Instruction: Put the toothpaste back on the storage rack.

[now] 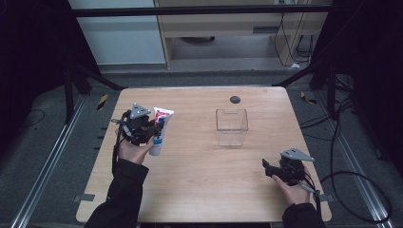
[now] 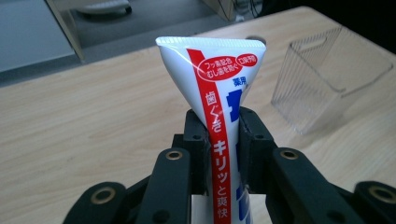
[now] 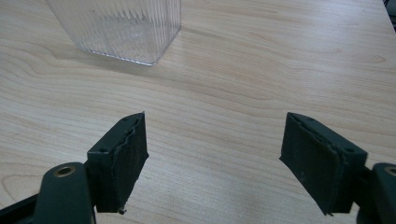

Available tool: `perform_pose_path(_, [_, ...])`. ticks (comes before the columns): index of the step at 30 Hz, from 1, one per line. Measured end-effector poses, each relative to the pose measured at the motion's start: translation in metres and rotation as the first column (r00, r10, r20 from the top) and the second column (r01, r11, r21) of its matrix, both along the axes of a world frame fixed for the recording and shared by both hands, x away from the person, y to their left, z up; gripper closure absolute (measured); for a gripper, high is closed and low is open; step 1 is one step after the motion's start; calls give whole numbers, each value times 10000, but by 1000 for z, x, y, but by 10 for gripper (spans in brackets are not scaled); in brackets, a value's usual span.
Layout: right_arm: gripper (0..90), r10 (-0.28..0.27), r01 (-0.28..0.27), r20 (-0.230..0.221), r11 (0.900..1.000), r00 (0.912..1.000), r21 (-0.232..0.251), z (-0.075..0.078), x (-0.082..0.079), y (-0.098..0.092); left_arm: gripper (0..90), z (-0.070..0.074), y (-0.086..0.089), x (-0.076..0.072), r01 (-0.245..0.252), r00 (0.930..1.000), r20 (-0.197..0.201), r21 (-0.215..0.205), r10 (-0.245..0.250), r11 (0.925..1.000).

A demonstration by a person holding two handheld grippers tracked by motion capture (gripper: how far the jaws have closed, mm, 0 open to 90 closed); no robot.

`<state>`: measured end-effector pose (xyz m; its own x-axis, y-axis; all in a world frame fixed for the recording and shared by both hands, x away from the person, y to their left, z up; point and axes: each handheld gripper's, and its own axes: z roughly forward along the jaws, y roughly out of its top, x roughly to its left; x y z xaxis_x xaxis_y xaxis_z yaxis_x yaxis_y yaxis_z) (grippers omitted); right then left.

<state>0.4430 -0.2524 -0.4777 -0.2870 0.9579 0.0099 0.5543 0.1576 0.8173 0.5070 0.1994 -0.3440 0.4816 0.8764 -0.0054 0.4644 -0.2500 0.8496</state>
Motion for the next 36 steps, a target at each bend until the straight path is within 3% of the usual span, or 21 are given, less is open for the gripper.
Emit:
perform_pose_path(7, [226,54,-53,66,9999,10000,-91,-1,0,1,754,5,-7,4,-481,9940,964,-418,520,9980])
perform_pose_path(12, [226,69,-68,80,9999,9999,-143,-1,1,1,754,6,-14,7,-665,9821,1690,-990,827,9929])
perform_pose_path(16, [226,88,-87,42,9999,10000,-149,-1,1,2,753,9,-22,10,-744,9735,2050,-1360,1015,9879])
perform_pose_path(23, [226,115,-115,50,9998,9999,-175,-2,1,2,753,14,-38,17,-636,9582,2581,-2284,1234,9715])
perform_pose_path(31, [226,98,-97,57,9999,9999,-121,-2,2,2,753,17,-60,26,-405,9514,2868,-2447,1122,9687])
perform_pose_path(36, [226,81,-81,38,10000,10000,-51,-1,1,2,753,18,-72,29,-151,9519,2911,-2657,952,9639])
